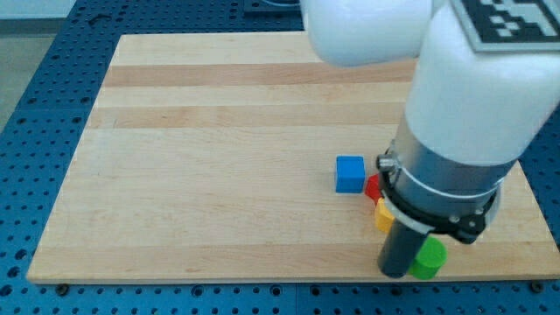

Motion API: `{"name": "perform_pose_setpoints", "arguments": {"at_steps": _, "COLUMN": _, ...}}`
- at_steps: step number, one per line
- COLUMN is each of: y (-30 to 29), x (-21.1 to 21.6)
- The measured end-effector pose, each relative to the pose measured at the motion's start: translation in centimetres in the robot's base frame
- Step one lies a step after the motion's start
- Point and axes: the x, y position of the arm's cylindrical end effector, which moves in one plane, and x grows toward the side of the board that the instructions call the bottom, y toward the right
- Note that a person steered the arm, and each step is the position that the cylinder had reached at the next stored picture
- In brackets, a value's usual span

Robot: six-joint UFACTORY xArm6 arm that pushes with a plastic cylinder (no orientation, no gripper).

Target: Move the green circle to bottom right

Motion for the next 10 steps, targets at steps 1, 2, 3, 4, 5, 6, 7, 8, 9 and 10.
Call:
{"name": "perform_pose_setpoints", "arguments": {"at_steps": 1, "y": -0.1, "x": -3.6}}
{"name": "perform_pose_setpoints", "arguments": {"at_steps": 2, "y": -0.2, "x": -2.5}}
{"name": "perform_pose_setpoints", "arguments": {"at_steps": 3, "y": -0.5, "x": 0.7}}
{"name": "perform_pose_setpoints", "arguments": {"at_steps": 4, "y": -0.5, "x": 0.7}}
{"name": "perform_pose_setpoints", "arguments": {"at_steps": 5, "y": 3.7, "x": 0.6}}
{"name": "perform_pose_setpoints", "arguments": {"at_steps": 6, "y": 3.9, "x": 0.7}}
{"name": "perform_pose_setpoints", "arguments": {"at_steps": 7, "y": 3.9, "x": 0.7}}
{"name": "perform_pose_setpoints", "arguments": {"at_steps": 8, "y": 4.6, "x": 0.6}}
{"name": "perform_pose_setpoints", "arguments": {"at_steps": 9, "y": 11.4, "x": 0.4}}
{"name": "perform_pose_setpoints", "arguments": {"at_steps": 10, "y": 13.7, "x": 0.4}}
